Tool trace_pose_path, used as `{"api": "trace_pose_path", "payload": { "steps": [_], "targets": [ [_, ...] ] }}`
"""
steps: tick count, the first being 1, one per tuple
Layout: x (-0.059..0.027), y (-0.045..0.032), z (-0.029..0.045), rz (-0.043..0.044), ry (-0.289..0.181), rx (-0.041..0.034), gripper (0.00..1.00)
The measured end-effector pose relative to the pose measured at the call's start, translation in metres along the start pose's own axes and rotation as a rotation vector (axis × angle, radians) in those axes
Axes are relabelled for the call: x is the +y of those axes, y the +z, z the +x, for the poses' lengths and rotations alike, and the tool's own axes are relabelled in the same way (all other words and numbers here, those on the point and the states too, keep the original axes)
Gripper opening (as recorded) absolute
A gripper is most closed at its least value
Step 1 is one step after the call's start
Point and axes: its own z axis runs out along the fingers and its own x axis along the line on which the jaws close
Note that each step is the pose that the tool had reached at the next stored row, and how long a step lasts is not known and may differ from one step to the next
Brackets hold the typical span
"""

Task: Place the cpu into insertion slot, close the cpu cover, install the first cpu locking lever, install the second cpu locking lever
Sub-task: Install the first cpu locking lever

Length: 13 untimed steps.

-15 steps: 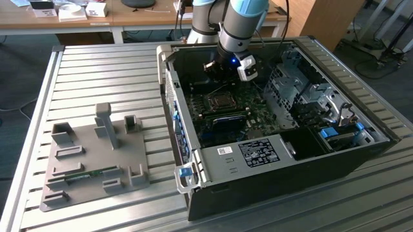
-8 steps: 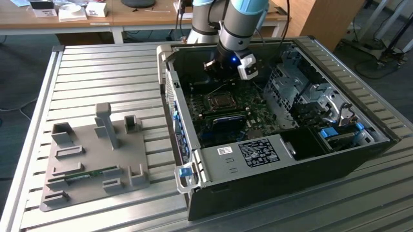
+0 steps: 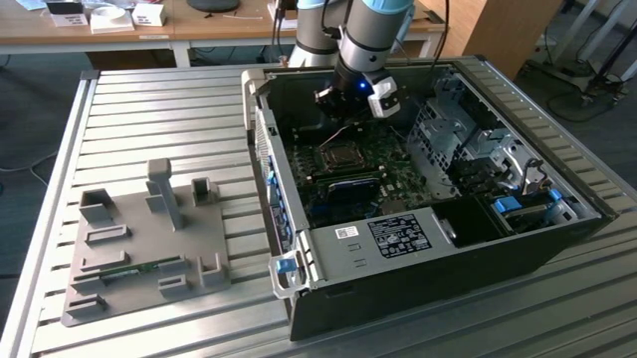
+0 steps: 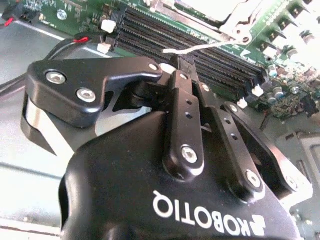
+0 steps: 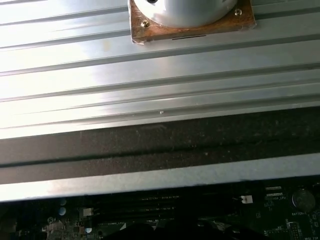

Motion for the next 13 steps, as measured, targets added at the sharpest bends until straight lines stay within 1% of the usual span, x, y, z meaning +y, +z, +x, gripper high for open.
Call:
{"api": "trace_pose_path", "payload": {
  "steps": [2,8,13],
  "targets": [
    [0.0004,-0.0018,0.0000,0.0000,0.000,0.0000,0.11],
    [0.0006,-0.0027,0.0000,-0.0001,0.000,0.0000,0.11],
    [-0.0021,-0.0034,-0.0003,-0.0006,0.000,0.0000,0.11]
  ]
}}
